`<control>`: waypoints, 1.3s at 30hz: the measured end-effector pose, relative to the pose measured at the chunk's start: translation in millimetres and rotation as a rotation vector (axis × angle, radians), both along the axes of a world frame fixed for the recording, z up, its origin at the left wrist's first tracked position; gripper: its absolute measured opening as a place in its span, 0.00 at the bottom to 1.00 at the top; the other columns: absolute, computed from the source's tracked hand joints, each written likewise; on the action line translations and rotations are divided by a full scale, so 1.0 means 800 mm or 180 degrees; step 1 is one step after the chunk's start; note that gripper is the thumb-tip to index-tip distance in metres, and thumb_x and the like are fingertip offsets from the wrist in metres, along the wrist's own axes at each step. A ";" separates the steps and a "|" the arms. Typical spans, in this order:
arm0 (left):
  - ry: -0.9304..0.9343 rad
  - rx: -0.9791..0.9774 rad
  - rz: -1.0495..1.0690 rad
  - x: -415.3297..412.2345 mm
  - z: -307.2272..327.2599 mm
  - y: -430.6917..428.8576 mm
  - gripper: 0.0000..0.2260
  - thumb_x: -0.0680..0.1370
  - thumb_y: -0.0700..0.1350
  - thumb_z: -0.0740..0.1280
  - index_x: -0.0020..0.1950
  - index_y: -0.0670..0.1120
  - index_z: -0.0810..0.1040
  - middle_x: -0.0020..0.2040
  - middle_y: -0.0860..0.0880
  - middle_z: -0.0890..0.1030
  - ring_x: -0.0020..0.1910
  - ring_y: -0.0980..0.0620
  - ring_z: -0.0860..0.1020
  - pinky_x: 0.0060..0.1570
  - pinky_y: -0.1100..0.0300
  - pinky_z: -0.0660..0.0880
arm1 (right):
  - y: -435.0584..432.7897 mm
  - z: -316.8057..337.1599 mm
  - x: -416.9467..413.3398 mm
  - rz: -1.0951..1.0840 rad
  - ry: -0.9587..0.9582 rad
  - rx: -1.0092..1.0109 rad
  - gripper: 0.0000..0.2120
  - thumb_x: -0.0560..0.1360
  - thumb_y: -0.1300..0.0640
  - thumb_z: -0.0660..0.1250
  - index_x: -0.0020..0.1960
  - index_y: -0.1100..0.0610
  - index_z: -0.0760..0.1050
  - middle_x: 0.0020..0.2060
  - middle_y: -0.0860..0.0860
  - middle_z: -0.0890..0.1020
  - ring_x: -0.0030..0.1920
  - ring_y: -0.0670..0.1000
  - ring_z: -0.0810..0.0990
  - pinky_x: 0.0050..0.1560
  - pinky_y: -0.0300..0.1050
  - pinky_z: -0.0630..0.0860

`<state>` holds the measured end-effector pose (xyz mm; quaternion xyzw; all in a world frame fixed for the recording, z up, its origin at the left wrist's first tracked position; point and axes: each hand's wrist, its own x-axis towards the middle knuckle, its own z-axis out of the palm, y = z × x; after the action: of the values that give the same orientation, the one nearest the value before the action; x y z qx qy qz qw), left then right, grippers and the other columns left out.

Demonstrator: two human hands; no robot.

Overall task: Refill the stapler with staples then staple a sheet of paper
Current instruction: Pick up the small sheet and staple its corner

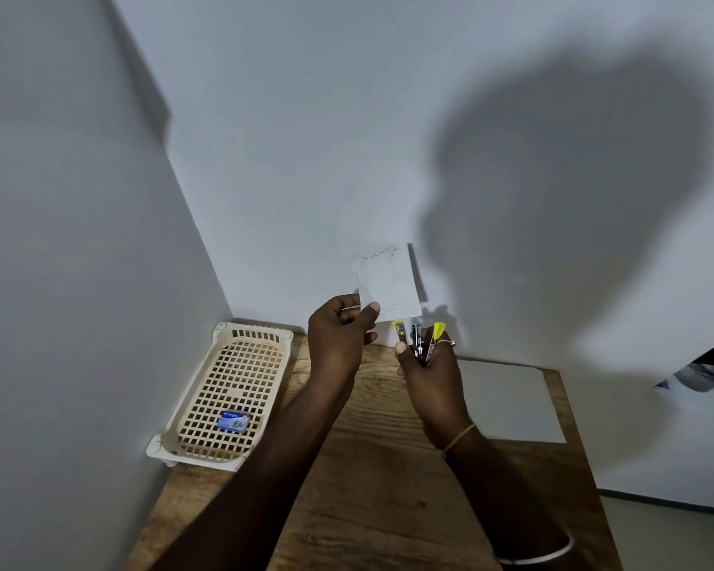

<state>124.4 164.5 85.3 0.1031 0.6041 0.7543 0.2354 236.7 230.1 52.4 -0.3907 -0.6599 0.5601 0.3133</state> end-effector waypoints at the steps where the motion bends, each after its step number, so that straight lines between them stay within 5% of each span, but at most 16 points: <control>1: -0.0020 -0.0005 -0.0002 0.001 -0.002 0.000 0.07 0.76 0.39 0.75 0.52 0.41 0.82 0.41 0.42 0.82 0.42 0.48 0.82 0.40 0.57 0.83 | 0.001 -0.001 0.001 -0.0033 -0.0004 -0.0032 0.10 0.79 0.54 0.70 0.57 0.58 0.75 0.48 0.57 0.84 0.49 0.60 0.83 0.56 0.64 0.80; 7: -0.0070 0.0006 0.0030 0.003 -0.009 -0.001 0.08 0.76 0.38 0.75 0.54 0.39 0.82 0.41 0.42 0.83 0.41 0.48 0.81 0.39 0.58 0.83 | 0.005 -0.002 0.002 -0.0024 0.0361 -0.0191 0.15 0.79 0.49 0.69 0.40 0.58 0.75 0.31 0.51 0.71 0.35 0.52 0.69 0.38 0.55 0.69; 11: -0.0034 -0.0054 0.0035 0.003 -0.018 -0.004 0.11 0.77 0.39 0.75 0.57 0.37 0.81 0.44 0.38 0.81 0.42 0.46 0.80 0.43 0.55 0.82 | 0.001 -0.008 0.008 0.0160 0.0279 -0.0558 0.25 0.76 0.31 0.61 0.42 0.54 0.72 0.32 0.55 0.64 0.33 0.52 0.64 0.35 0.49 0.64; 14: -0.0048 -0.0121 0.0010 0.003 -0.027 -0.006 0.12 0.77 0.39 0.75 0.57 0.36 0.81 0.44 0.38 0.82 0.43 0.46 0.81 0.47 0.50 0.82 | -0.003 -0.019 0.016 0.0218 0.0250 -0.0925 0.29 0.73 0.27 0.56 0.45 0.54 0.72 0.31 0.51 0.66 0.32 0.47 0.65 0.32 0.44 0.66; 22: -0.0033 -0.0203 -0.0017 0.011 -0.049 -0.009 0.07 0.76 0.38 0.75 0.51 0.40 0.81 0.37 0.43 0.83 0.34 0.48 0.80 0.40 0.55 0.82 | 0.009 -0.033 0.021 -0.0519 0.0525 -0.0867 0.17 0.76 0.48 0.73 0.35 0.55 0.73 0.25 0.49 0.66 0.25 0.47 0.63 0.30 0.45 0.63; 31: -0.0006 -0.0499 -0.0269 0.010 -0.099 -0.009 0.08 0.76 0.40 0.76 0.52 0.40 0.82 0.38 0.44 0.85 0.34 0.51 0.83 0.38 0.58 0.82 | 0.021 -0.063 0.007 -0.0765 0.0495 -0.1152 0.09 0.72 0.58 0.78 0.38 0.60 0.81 0.21 0.49 0.70 0.22 0.47 0.66 0.26 0.42 0.65; 39: 0.0235 -0.1351 -0.0358 0.016 -0.189 -0.016 0.13 0.74 0.38 0.76 0.57 0.42 0.82 0.48 0.47 0.86 0.49 0.48 0.86 0.48 0.53 0.84 | 0.022 -0.157 0.014 -0.0986 -0.0573 -0.1630 0.10 0.68 0.54 0.79 0.40 0.59 0.81 0.34 0.56 0.81 0.37 0.57 0.80 0.45 0.52 0.77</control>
<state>137.5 151.6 -65.8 0.1124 0.7508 0.5917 0.2713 247.8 248.0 -72.9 -0.6009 -0.4551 0.6169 0.2266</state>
